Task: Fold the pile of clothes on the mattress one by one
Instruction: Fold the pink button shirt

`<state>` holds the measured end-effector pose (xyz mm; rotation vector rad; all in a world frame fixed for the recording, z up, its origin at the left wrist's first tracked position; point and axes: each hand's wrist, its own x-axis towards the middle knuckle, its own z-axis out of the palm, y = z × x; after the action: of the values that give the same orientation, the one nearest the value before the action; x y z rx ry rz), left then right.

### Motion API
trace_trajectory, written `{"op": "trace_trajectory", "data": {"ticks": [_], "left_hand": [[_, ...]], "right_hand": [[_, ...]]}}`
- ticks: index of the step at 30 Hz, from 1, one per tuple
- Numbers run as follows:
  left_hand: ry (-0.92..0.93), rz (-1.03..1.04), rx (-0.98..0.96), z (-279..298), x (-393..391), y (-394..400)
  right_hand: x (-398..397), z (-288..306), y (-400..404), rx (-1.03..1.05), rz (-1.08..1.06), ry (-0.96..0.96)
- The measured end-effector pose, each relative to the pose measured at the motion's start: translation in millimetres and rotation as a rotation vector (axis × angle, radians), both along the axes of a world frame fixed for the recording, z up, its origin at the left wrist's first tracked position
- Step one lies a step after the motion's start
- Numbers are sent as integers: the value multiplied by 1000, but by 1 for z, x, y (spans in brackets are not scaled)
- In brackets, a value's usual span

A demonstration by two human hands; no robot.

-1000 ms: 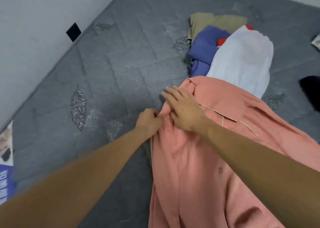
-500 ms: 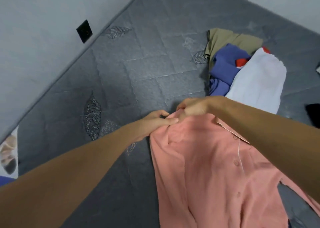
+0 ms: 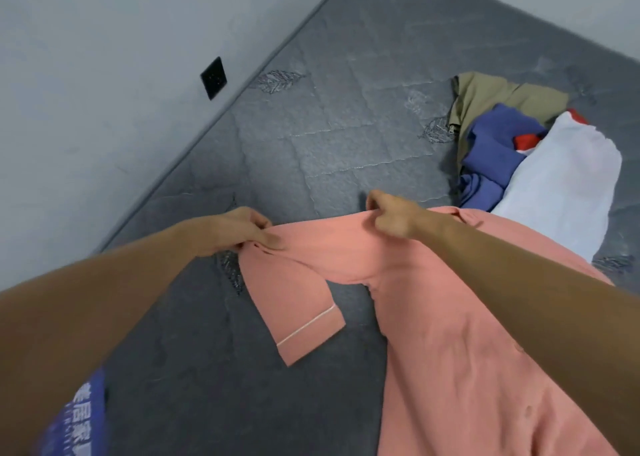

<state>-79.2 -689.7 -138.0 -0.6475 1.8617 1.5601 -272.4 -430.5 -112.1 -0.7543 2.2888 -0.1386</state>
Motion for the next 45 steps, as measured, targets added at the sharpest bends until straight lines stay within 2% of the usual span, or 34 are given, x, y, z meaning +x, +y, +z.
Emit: {"op": "trace_trajectory", "data": {"ticks": [2, 5, 7, 9, 12, 13, 16, 21, 22, 25, 28, 31, 33, 35, 36, 38, 40, 42, 45], "left_hand": [[48, -1, -82, -3, 10, -17], [291, 45, -398, -10, 15, -29], [400, 52, -471, -11, 17, -32], [341, -85, -485, -7, 22, -36], [76, -382, -468, 1, 37, -53], [45, -428, -468, 0, 43, -61], [142, -282, -459, -9, 59, -84], [360, 320, -424, -21, 80, -91], [367, 369, -406, -20, 82, -89], [308, 291, -465, -15, 90, -91], [177, 72, -477, -4, 101, -103], [60, -165, -672, -1, 114, -112], [31, -113, -804, -4, 122, -119], [30, 62, -835, -6, 129, -123], [25, 137, -843, -5, 132, -124], [7, 251, -841, -7, 138, -124], [17, 390, -776, -8, 144, -120], [75, 555, -638, -11, 151, -115], [200, 708, -433, -6, 158, -98]], "right_hand": [[12, -7, -18, -25, 5, -98], [37, -10, -49, -18, 156, -288], [53, -12, -69, -39, 218, -348], [66, -18, -90, -106, 217, -336], [77, -22, -114, -180, 159, -325], [77, -22, -120, -175, 157, -310], [73, -19, -130, -120, 169, -205], [75, -22, -145, -78, 198, 73], [77, -24, -147, -77, 207, 103], [81, -35, -147, -36, 240, 175], [81, -43, -145, -19, 241, 248], [84, -46, -142, 20, 292, 431], [92, -43, -142, -45, 284, 634], [114, -35, -148, -253, 295, 734], [132, -32, -153, -400, 322, 695], [172, -34, -162, -599, 427, 456], [207, -50, -164, -557, 502, 190], [224, -64, -166, -515, 388, 64], [238, -52, -174, -484, 67, -174]]}}
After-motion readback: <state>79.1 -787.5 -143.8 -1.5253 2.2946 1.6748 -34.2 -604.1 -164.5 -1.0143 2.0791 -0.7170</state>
